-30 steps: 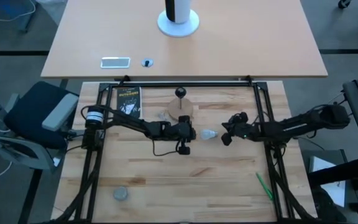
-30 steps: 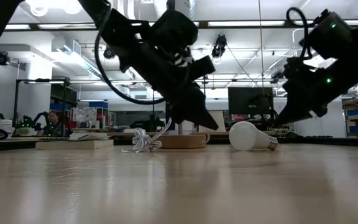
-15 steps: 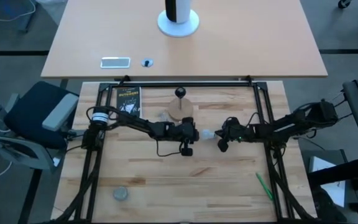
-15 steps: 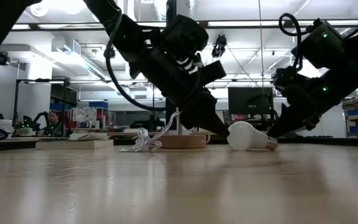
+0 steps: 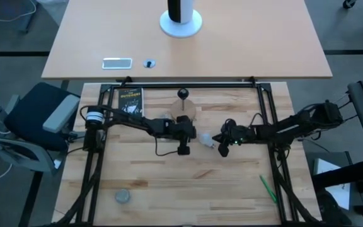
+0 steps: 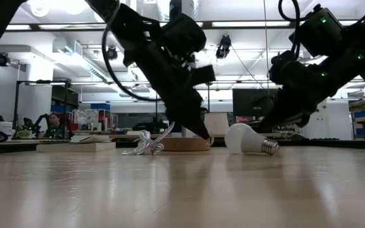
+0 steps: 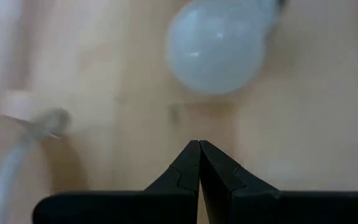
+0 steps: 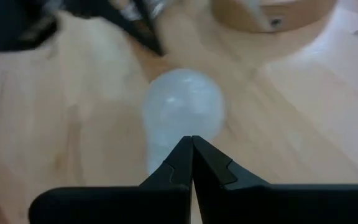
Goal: Screw lightbulb
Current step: Insert the lightbulb into the black lamp
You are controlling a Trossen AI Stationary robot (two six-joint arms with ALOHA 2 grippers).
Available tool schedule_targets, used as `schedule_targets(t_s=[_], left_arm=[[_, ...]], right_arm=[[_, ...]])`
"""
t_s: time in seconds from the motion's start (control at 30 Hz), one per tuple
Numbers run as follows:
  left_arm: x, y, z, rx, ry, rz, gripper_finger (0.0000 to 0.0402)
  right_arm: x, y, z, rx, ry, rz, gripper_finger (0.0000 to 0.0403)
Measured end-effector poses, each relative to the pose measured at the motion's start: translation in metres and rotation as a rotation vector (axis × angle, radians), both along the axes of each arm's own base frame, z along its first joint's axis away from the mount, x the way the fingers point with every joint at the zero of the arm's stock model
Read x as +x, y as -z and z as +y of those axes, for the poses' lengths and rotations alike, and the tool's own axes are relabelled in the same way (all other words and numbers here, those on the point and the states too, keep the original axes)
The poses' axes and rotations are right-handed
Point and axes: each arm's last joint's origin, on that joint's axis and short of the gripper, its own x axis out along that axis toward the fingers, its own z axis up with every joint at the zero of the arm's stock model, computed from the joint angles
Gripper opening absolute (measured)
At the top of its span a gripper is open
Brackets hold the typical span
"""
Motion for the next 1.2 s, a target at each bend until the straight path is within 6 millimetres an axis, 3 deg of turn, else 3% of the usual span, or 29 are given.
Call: schedule_targets(t_s=[0.13,0.27,0.5,0.83,1.2], left_arm=[[-0.003,-0.001,0.0,-0.281,0.051,-0.045,0.0],[-0.002,0.014,-0.004,-0.379,0.002,-0.098,0.0],[0.0,0.02,-0.004,-0.359,-0.09,-0.259,0.0],[-0.001,0.021,0.001,-0.249,-0.252,-0.299,0.0],[-0.006,0.013,-0.012,-0.448,-0.24,-0.248,0.0]], right_arm=[[-0.002,0.003,-0.001,-0.005,0.059,0.063,0.0],[-0.004,0.005,0.0,0.009,0.058,0.084,0.0],[-0.004,0.005,0.007,0.014,0.018,0.083,0.0],[-0.001,0.002,0.015,0.028,-0.087,0.071,0.0],[-0.007,0.004,0.015,0.014,-0.01,0.263,0.0]])
